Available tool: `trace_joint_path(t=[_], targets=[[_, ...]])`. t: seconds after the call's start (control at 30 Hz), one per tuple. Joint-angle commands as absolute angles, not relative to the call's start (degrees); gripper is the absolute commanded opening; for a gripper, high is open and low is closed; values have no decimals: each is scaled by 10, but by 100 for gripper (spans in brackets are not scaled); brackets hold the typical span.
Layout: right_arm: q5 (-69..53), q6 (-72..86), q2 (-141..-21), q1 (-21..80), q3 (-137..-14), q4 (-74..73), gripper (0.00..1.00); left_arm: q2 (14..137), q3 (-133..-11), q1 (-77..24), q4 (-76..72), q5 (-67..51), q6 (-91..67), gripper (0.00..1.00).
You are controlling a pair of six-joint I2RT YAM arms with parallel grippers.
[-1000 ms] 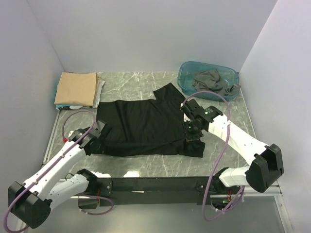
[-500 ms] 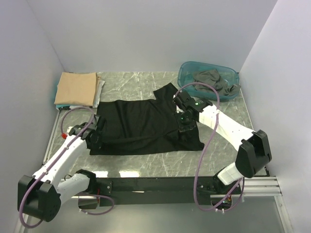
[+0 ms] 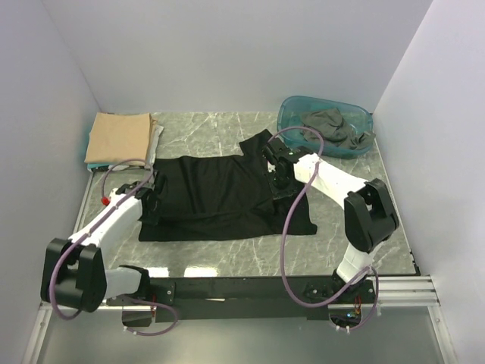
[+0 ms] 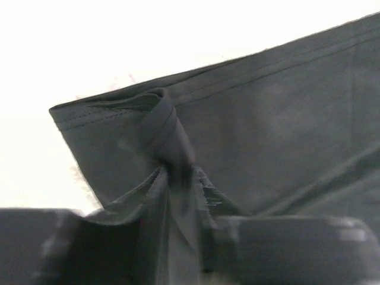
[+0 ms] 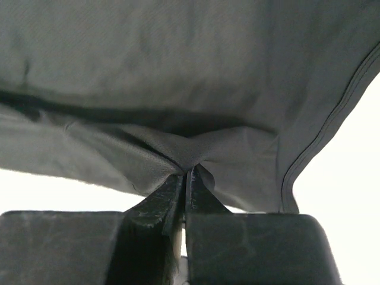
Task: Fold and stack the t-shirts
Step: Fold the tshirt
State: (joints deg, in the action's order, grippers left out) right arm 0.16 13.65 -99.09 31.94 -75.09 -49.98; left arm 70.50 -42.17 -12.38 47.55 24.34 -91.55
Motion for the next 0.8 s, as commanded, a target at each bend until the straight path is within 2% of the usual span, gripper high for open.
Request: trace_joint_path(t=[0.0, 0.03, 0.07, 0.1, 0.13, 0.17, 0.2, 0.3, 0.43, 0.5, 0.53, 0.67, 0.77], targets=[[27, 134, -1006, 309, -787, -450, 4, 720, -457, -119, 461, 271, -897, 31], [33, 132, -1019, 306, -793, -442, 11, 725, -467, -114, 467, 276, -896, 39], [46, 131, -1026, 303, -800, -439, 15, 726, -474, -113, 466, 287, -891, 58], [54, 127, -1033, 302, -815, -427, 23, 727, -481, -111, 464, 294, -884, 68], [79, 119, -1045, 302, -822, -419, 44, 726, -497, -107, 466, 301, -882, 77], [92, 118, -1051, 300, -831, -415, 51, 725, -505, -106, 468, 312, -876, 93], [107, 120, -1058, 295, -853, -417, 55, 721, -513, -103, 464, 317, -865, 98], [155, 135, -1056, 293, -861, -420, 60, 709, -552, -101, 486, 344, -851, 99], [137, 157, -963, 292, -779, -381, 64, 680, -566, -101, 500, 349, -827, 99], [90, 161, -928, 293, -718, -357, 69, 657, -552, -101, 467, 308, -808, 99], [67, 164, -904, 293, -699, -352, 78, 647, -527, -101, 447, 288, -774, 99], [-73, 174, -868, 292, -596, -282, 84, 612, -462, -101, 357, 198, -717, 100], [-108, 185, -872, 293, -571, -244, 87, 593, -419, -101, 295, 134, -662, 99]])
